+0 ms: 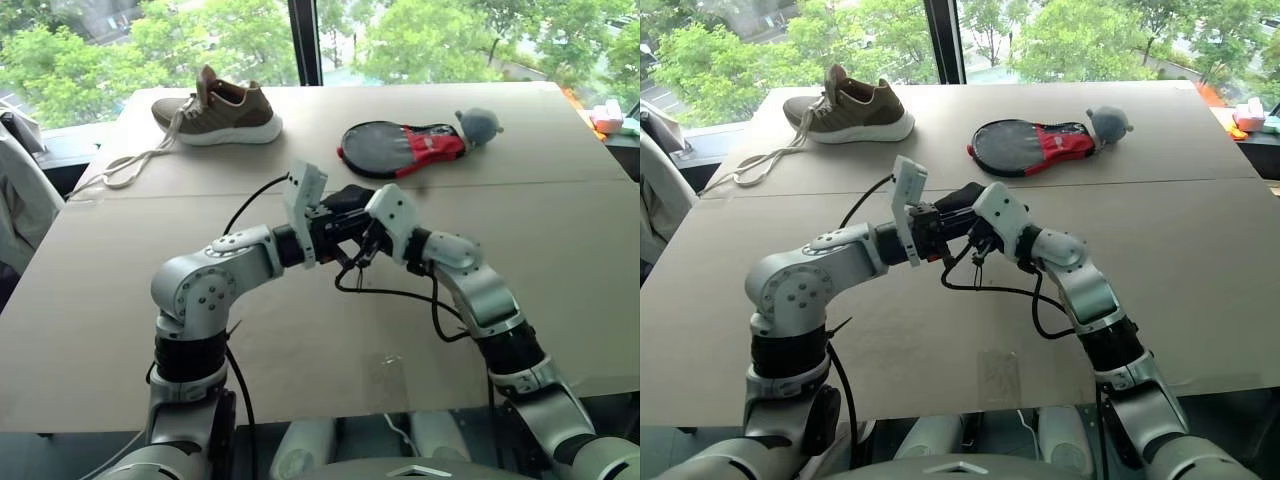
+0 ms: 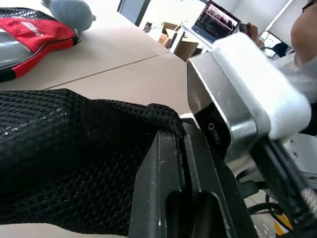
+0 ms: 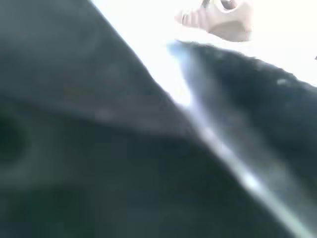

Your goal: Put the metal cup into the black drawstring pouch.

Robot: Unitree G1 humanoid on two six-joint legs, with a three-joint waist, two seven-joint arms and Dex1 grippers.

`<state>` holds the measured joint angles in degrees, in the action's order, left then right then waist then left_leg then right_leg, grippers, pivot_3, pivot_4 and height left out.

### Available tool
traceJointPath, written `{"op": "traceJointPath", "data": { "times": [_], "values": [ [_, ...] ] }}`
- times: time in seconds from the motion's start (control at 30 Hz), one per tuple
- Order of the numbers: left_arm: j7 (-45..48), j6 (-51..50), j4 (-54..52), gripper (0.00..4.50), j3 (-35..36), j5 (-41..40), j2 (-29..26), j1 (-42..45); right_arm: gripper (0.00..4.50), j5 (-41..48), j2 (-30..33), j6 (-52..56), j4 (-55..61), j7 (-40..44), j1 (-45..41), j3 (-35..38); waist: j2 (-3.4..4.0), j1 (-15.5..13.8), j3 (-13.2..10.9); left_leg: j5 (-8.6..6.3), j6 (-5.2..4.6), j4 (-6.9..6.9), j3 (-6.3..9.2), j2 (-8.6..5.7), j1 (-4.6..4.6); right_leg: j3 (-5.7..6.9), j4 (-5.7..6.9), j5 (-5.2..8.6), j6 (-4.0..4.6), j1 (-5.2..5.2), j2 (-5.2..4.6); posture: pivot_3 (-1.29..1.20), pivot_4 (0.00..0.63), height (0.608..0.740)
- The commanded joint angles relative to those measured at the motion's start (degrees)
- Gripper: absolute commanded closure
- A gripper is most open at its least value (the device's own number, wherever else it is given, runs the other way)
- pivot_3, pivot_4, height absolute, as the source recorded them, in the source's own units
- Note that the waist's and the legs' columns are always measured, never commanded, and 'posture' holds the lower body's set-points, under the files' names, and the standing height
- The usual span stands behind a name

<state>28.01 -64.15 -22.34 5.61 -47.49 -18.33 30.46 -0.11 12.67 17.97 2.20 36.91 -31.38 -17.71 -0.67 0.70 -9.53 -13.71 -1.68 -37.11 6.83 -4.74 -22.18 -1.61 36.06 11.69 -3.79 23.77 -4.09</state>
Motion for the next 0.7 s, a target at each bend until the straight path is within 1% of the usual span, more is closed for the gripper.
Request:
{"op": "traceJointPath", "data": {
  "times": [0.03,0.07,0.1,0.13,0.17,0.27,0.33,0.43,0.57,0.6,0.63,0.7],
  "values": [
    [-1.2,2.5,0.5,4.50,0.2,0.1,1.1,1.7,3.42,-3.6,2.4,-4.4,2.1,0.9,-0.9,-2.5,-0.01,0.1,0.0,0.00,0.00,0.00,0.00,0.00,0.00,0.00,0.00,0.00,0.00,0.00,0.00,0.00,0.150,0.736],
    [-2.1,3.0,1.5,4.50,0.1,1.0,1.2,2.0,2.82,-4.4,3.1,-6.0,2.1,0.7,-0.8,-2.8,-0.01,0.2,0.0,0.00,0.01,0.02,0.01,0.04,0.00,0.01,0.01,0.00,0.00,0.01,0.03,0.00,0.150,0.736],
    [-3.3,3.4,2.8,4.50,0.0,2.2,1.2,2.4,2.61,-4.8,3.7,-7.7,2.2,0.7,-0.4,-2.8,-0.01,0.2,0.0,0.01,0.01,0.04,0.00,0.05,0.02,0.00,0.02,0.00,0.01,0.02,0.04,0.00,0.150,0.736],
    [-4.2,3.5,4.2,4.50,0.0,3.2,1.2,2.9,2.25,-4.4,4.6,-8.5,2.9,1.4,0.3,-2.5,-0.01,0.2,0.0,0.01,0.03,0.06,0.01,0.07,0.03,0.00,0.03,0.01,0.01,0.03,0.05,0.00,0.150,0.736],
    [-4.9,3.3,5.6,4.50,0.4,3.4,1.5,3.4,1.73,-3.6,5.7,-9.0,4.0,2.6,1.0,-2.0,-0.01,0.2,0.0,0.02,0.03,0.07,0.01,0.07,0.04,0.00,0.04,0.01,0.01,0.03,0.05,0.00,0.150,0.736],
    [-6.2,3.3,7.8,4.50,1.3,3.4,2.2,4.3,1.73,-1.5,8.9,-10.5,6.9,6.6,2.4,-1.2,-0.01,0.0,0.0,0.01,0.03,0.05,0.01,0.04,0.00,0.00,-0.01,0.00,0.00,0.02,0.02,0.00,0.150,0.736],
    [-6.1,4.2,8.3,4.50,0.1,4.5,2.1,4.2,1.73,-1.7,12.1,-15.0,8.2,9.4,3.0,-1.7,-0.01,0.0,0.0,0.01,0.02,0.03,0.03,0.02,-0.05,0.01,-0.06,0.00,-0.01,0.02,0.00,0.00,0.150,0.736],
    [-5.8,4.9,8.3,4.50,-1.3,5.6,2.1,3.7,1.73,-2.0,14.1,-17.4,9.9,9.9,4.0,-1.2,-0.02,-0.1,0.0,0.01,0.02,0.03,0.05,0.02,-0.05,0.04,-0.08,0.00,-0.01,0.01,0.00,0.00,0.150,0.736],
    [-6.1,5.3,9.4,4.50,-0.7,5.7,2.8,4.1,1.73,-1.3,16.4,-20.1,12.4,9.5,5.7,1.6,-0.01,0.0,0.0,0.01,0.03,0.04,0.04,0.06,-0.03,0.03,-0.06,0.00,-0.01,0.01,0.02,0.00,0.150,0.736],
    [-6.3,5.3,9.7,4.50,-0.4,5.7,3.0,4.3,1.73,1.0,15.4,-17.0,13.4,8.1,6.6,3.6,-0.02,0.0,0.0,0.01,0.02,0.04,0.03,0.06,-0.03,0.03,-0.06,0.00,-0.01,0.01,0.01,0.00,0.150,0.736],
    [-6.5,5.4,9.9,4.50,-0.2,5.5,3.3,4.6,1.73,4.5,13.6,-11.6,14.7,5.8,7.5,6.4,-0.02,-0.1,0.0,0.01,0.02,0.03,0.03,0.06,-0.03,0.03,-0.06,0.00,-0.01,0.00,0.01,0.00,0.150,0.736],
    [-7.0,5.5,10.1,4.50,0.3,5.0,4.1,5.4,1.73,11.5,11.9,-1.8,17.5,4.3,9.3,10.4,-0.02,-0.1,0.0,0.01,0.02,0.01,0.07,0.06,-0.03,0.04,-0.06,0.00,0.00,-0.01,0.01,0.00,0.150,0.736]
  ]
}}
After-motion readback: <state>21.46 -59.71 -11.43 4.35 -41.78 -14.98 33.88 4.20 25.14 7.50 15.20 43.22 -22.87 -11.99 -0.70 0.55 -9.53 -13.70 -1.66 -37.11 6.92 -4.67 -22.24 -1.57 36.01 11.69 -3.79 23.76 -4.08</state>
